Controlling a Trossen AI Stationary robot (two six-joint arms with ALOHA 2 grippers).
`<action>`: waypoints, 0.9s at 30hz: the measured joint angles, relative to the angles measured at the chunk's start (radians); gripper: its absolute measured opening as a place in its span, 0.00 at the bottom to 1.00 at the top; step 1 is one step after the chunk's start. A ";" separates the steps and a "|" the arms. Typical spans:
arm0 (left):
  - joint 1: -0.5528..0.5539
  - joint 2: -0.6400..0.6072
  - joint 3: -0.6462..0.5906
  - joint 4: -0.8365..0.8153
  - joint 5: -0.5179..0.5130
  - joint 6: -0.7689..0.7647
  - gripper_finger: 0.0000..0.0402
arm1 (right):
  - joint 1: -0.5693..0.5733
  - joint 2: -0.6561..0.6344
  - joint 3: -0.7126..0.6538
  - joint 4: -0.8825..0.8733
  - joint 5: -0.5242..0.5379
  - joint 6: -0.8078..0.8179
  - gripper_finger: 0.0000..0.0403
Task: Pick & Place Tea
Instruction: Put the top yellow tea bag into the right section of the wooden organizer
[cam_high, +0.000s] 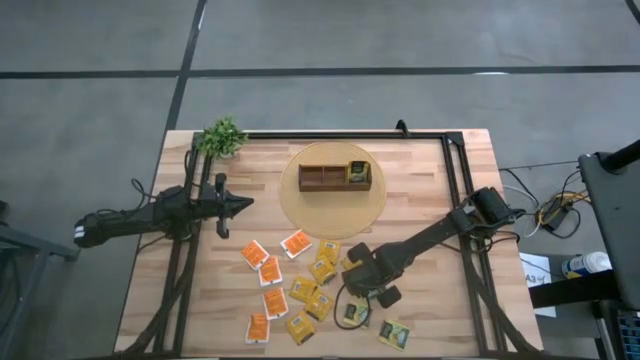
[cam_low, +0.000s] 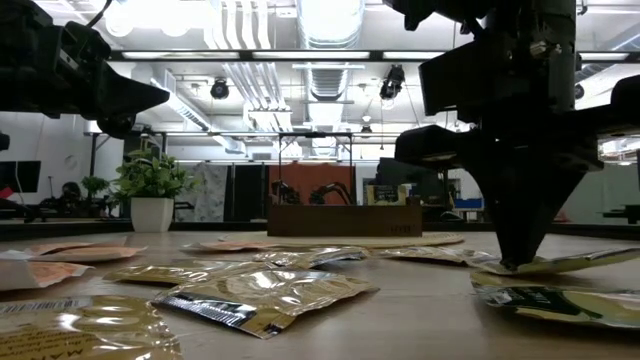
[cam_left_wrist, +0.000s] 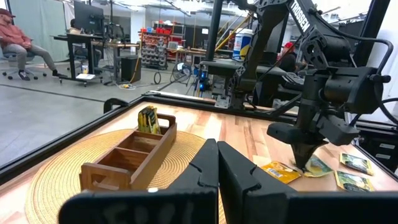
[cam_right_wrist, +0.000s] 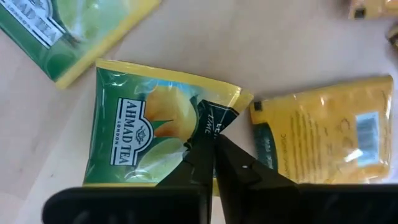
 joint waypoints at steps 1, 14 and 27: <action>0.000 0.000 0.000 0.000 0.000 0.000 0.00 | -0.001 -0.006 0.001 -0.017 0.025 0.000 0.02; 0.000 0.002 0.000 0.000 0.000 0.000 0.00 | -0.091 -0.177 0.088 -0.251 0.417 -0.001 0.02; 0.000 0.003 0.000 0.000 0.000 0.000 0.00 | -0.380 -0.262 0.094 -0.236 0.701 -0.125 0.02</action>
